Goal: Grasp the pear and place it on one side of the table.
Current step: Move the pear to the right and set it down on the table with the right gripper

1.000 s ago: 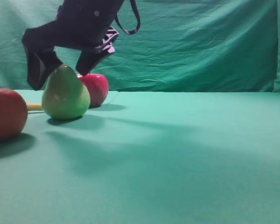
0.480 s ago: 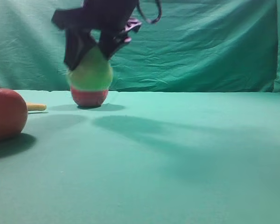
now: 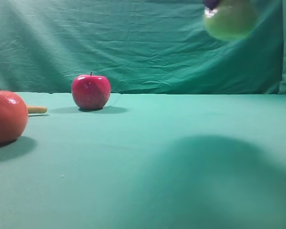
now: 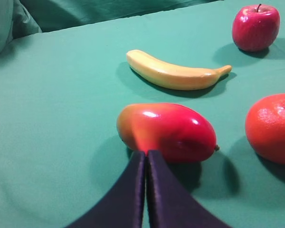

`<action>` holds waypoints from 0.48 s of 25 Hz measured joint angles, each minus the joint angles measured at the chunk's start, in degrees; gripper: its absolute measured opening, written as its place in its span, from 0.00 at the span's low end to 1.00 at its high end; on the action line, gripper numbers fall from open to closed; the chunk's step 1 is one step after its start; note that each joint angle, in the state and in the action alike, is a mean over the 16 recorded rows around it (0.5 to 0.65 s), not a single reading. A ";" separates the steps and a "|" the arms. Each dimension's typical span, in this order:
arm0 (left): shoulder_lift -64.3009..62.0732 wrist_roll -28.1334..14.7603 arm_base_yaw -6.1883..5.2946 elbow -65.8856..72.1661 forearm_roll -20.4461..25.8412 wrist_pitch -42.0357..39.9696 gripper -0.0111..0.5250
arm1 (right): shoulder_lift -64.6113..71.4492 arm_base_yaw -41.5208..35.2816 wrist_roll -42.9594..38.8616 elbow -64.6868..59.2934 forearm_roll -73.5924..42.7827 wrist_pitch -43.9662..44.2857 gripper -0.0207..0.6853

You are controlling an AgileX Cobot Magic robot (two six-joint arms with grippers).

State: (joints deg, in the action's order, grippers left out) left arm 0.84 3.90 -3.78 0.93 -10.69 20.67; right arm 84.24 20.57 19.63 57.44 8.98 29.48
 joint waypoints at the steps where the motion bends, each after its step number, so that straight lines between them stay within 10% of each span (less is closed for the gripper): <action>1: 0.00 0.00 0.00 0.00 0.00 0.00 0.02 | -1.17 -1.23 -0.21 -3.04 -0.08 -1.33 0.64; 12: 0.00 0.00 0.00 0.00 0.00 0.00 0.02 | -0.87 -7.85 -1.04 -21.30 0.19 -17.37 0.64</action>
State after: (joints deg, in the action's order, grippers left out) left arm 0.84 3.90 -3.78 0.93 -10.69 20.67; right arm 83.37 12.72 18.59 36.13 9.16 12.11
